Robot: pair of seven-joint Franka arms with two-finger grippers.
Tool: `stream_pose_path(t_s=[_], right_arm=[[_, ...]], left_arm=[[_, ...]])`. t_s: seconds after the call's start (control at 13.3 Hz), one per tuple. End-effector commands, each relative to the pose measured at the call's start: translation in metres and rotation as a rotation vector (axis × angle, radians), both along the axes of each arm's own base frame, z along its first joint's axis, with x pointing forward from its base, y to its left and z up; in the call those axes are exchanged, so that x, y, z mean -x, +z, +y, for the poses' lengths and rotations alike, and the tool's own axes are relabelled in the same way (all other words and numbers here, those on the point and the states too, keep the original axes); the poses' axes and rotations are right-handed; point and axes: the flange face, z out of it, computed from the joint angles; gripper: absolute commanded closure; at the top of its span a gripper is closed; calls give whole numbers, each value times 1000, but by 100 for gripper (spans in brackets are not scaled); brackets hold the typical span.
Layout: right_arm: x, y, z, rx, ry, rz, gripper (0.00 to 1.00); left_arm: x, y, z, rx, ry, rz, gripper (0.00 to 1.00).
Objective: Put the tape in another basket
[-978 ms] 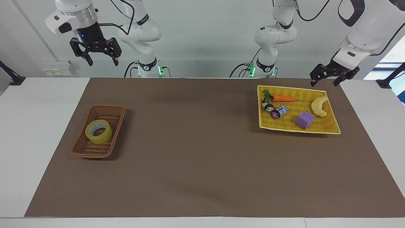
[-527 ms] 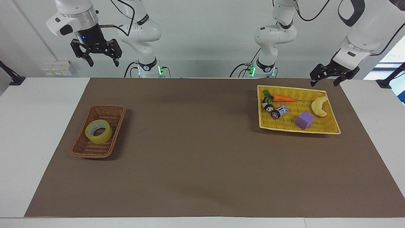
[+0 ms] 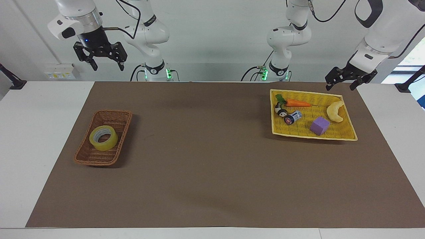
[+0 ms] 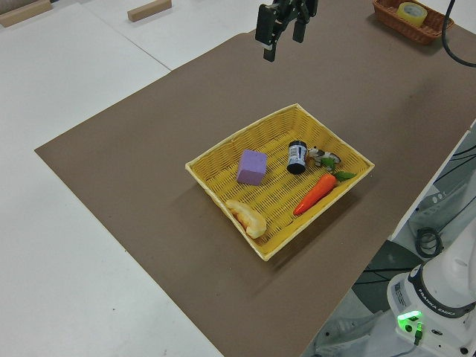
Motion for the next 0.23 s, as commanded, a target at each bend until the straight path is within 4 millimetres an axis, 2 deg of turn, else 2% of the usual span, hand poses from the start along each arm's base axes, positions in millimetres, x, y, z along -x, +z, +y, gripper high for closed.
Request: stream_pose_path(t_s=[0.0, 0.15], right_arm=[[5, 0, -5, -17, 15, -16, 0], [5, 0, -5, -17, 15, -16, 0]], left_arm=[[1, 6, 2, -11, -6, 8, 0], [1, 6, 3, -12, -3, 10, 0]])
